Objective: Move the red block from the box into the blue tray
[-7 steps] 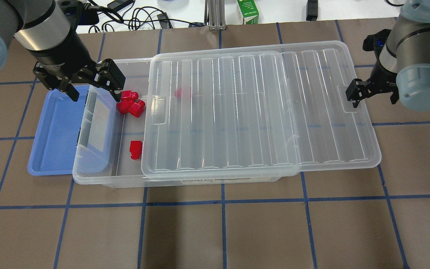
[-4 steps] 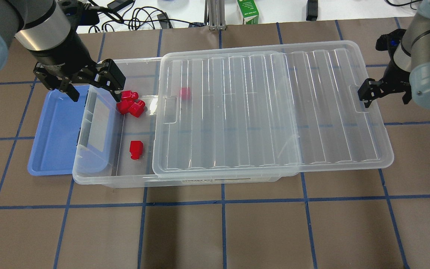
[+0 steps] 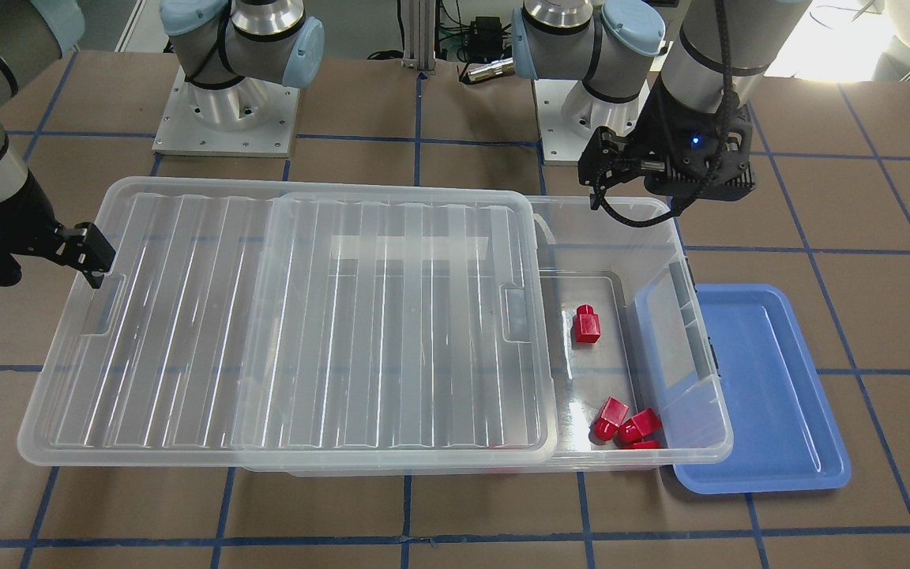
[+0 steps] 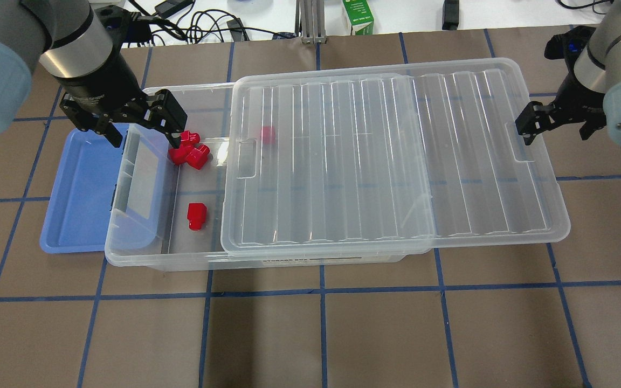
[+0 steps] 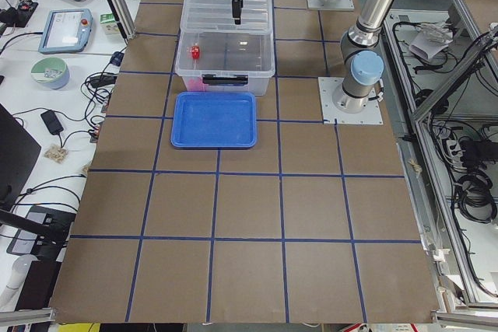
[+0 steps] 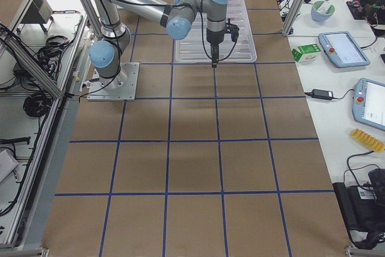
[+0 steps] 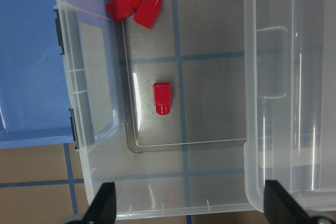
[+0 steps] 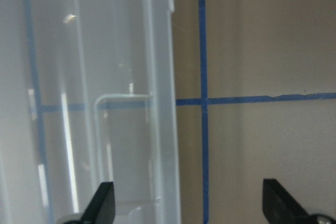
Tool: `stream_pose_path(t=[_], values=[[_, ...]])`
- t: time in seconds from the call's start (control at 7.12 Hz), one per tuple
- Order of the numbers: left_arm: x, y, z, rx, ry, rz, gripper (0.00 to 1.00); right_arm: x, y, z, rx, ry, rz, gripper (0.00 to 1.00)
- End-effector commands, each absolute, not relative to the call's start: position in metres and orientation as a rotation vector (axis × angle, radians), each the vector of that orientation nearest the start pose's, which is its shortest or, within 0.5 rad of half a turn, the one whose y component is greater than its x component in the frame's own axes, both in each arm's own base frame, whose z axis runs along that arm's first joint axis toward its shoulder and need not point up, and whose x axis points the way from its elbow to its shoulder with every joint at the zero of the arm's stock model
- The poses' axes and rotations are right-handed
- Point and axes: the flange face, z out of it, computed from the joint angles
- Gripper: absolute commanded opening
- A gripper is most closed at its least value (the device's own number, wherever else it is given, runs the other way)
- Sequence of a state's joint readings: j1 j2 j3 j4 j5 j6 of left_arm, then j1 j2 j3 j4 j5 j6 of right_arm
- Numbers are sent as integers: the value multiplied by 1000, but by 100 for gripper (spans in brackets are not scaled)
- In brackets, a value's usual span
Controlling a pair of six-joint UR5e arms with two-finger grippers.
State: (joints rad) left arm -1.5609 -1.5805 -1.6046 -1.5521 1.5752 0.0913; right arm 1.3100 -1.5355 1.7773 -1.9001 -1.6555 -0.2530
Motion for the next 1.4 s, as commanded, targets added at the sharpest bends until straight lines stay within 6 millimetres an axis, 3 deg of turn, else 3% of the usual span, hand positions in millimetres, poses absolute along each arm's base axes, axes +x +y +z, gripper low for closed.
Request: stream_pose_path(t=[0.0, 0.14, 0.28, 0.56, 0.7, 0.98, 1.26], values=[[-124, -513, 398, 233, 3133, -41, 100, 48, -507, 490, 10, 3154, -119, 100], [-123, -515, 364, 260, 3131, -77, 100, 84, -500, 510, 36, 3145, -132, 100], [-120, -516, 342, 347, 3117, -70, 100, 96, -498, 507, 29, 3141, -123, 100], [-121, -514, 321, 366, 3127, -5, 100, 98, -497, 507, 38, 3141, -113, 100], [-122, -510, 307, 266, 3140, 39, 100, 98, -497, 509, 91, 3141, -118, 100], [-98, -513, 291, 167, 3153, 101, 100, 97, -497, 512, 92, 3147, -123, 100], [-97, -501, 267, 77, 3156, 174, 100, 97, -493, 513, 92, 3149, -113, 100]])
